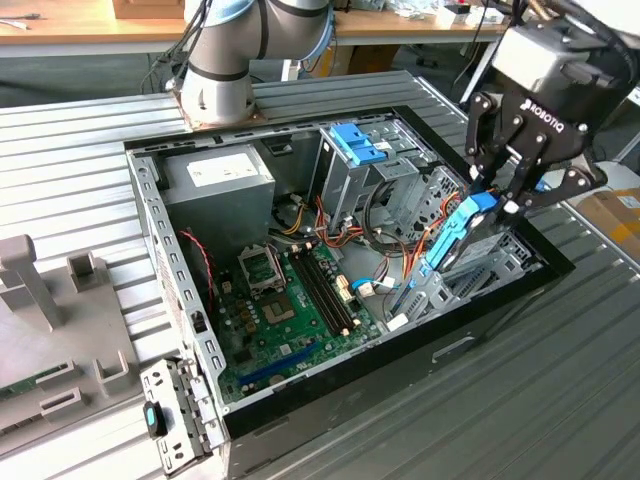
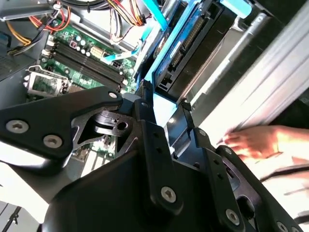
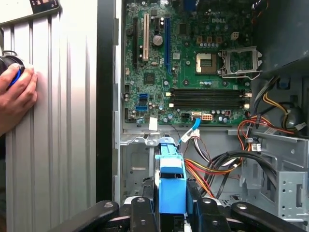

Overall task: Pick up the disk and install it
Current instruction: 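Insert the disk into the insertion slot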

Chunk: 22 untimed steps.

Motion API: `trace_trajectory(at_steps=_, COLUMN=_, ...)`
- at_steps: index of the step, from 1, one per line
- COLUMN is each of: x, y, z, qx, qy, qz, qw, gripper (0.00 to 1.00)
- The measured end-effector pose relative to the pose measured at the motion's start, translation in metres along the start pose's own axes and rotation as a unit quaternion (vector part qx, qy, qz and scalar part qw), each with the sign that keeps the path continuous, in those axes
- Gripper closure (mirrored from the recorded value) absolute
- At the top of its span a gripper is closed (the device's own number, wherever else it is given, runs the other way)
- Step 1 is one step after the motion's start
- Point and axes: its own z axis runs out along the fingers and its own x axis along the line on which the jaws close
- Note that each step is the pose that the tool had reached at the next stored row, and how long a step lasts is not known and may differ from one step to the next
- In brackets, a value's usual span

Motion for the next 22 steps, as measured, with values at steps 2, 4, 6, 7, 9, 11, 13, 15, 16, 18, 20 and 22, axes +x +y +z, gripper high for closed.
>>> trace_trajectory(at_steps=2, x=0.0004, y=0.0002, z=-0.0086, qx=0.0008, qy=0.0002, qz=0.0, qw=1.0, gripper=0.64)
trace_trajectory(at_steps=4, x=0.0008, y=0.0004, z=-0.0177, qx=0.0021, qy=0.0005, qz=0.0, qw=1.0, gripper=0.64)
trace_trajectory(at_steps=6, x=0.0012, y=0.0007, z=-0.0256, qx=0.0054, qy=0.0005, qz=0.0, qw=1.0, gripper=0.64)
trace_trajectory(at_steps=7, x=0.0012, y=0.0007, z=-0.0278, qx=0.0059, qy=0.0007, qz=0.0, qw=1.0, gripper=0.64)
trace_trajectory(at_steps=9, x=0.0017, y=0.0009, z=-0.0371, qx=0.0064, qy=0.001, qz=0.0, qw=1.0, gripper=0.64)
trace_trajectory(at_steps=11, x=0.0021, y=0.001, z=-0.045, qx=0.0065, qy=0.0011, qz=0.0, qw=1.0, gripper=0.64)
trace_trajectory(at_steps=13, x=0.0025, y=0.0012, z=-0.0533, qx=0.0066, qy=0.0012, qz=0.0, qw=1.0, gripper=0.64)
trace_trajectory(at_steps=15, x=0.0031, y=0.0015, z=-0.0708, qx=0.0067, qy=0.0012, qz=0.0, qw=1.0, gripper=0.64)
trace_trajectory(at_steps=16, x=0.003, y=0.0018, z=-0.0779, qx=0.0068, qy=0.001, qz=0.0, qw=1.0, gripper=0.64)
trace_trajectory(at_steps=18, x=0.0031, y=0.0021, z=-0.0819, qx=0.0067, qy=-0.0063, qz=0.0, qw=1.0, gripper=0.64)
trace_trajectory(at_steps=20, x=0.0034, y=0.0033, z=-0.0894, qx=0.0066, qy=-0.0221, qz=0.0, qw=0.9997, gripper=0.64)
trace_trajectory(at_steps=22, x=0.0032, y=0.0043, z=-0.091, qx=0.0066, qy=-0.0267, qz=0.0, qw=0.9996, gripper=0.64)
